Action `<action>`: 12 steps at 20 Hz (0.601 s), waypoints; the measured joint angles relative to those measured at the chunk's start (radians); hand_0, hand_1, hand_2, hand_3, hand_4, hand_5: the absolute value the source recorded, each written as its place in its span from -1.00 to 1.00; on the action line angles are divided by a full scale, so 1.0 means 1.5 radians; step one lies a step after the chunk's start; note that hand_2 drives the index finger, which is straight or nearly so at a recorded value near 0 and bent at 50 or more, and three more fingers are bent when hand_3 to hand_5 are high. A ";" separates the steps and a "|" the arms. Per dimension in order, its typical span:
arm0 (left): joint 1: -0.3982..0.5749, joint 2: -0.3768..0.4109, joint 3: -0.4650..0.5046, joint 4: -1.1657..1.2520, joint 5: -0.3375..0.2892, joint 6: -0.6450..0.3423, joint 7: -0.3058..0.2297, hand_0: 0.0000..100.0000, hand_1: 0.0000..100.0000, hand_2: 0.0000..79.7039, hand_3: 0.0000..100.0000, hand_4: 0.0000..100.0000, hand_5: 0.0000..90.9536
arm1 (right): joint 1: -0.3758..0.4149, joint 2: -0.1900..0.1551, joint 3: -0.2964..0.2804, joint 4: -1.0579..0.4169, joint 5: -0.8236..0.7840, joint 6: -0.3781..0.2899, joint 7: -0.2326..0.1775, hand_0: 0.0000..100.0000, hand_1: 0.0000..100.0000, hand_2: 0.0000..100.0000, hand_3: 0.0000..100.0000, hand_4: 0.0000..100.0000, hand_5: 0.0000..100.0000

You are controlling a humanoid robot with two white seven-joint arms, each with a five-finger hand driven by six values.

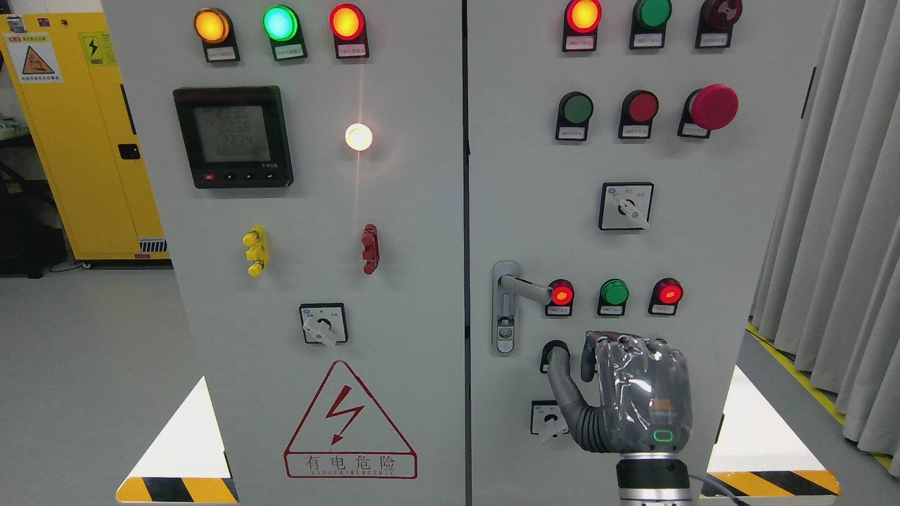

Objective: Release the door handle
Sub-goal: 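Open the right hand and withdraw it down away from the handle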

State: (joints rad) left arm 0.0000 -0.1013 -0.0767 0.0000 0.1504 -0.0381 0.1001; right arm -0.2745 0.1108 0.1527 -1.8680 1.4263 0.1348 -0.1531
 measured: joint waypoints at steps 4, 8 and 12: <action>0.000 0.000 0.000 0.000 0.000 0.000 0.000 -0.76 0.11 -1.00 -1.00 -1.00 -1.00 | 0.029 -0.022 -0.018 -0.026 -0.028 -0.033 -0.019 -0.16 -0.29 -0.88 -0.75 -0.67 -0.83; 0.000 0.000 0.000 0.000 0.000 0.000 0.000 -0.76 0.11 -1.00 -1.00 -1.00 -1.00 | 0.041 -0.037 -0.041 -0.044 -0.054 -0.055 -0.029 -0.25 -0.31 -1.00 -1.00 -1.00 -1.00; 0.000 0.000 0.000 0.000 0.000 0.000 0.000 -0.76 0.11 -1.00 -1.00 -1.00 -1.00 | 0.045 -0.048 -0.059 -0.057 -0.082 -0.081 -0.034 -0.28 -0.35 -1.00 -1.00 -1.00 -1.00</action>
State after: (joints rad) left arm 0.0000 -0.1012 -0.0767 0.0000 0.1503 -0.0380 0.1001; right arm -0.2070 0.0381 0.0639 -1.9530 1.3033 0.0130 -0.2043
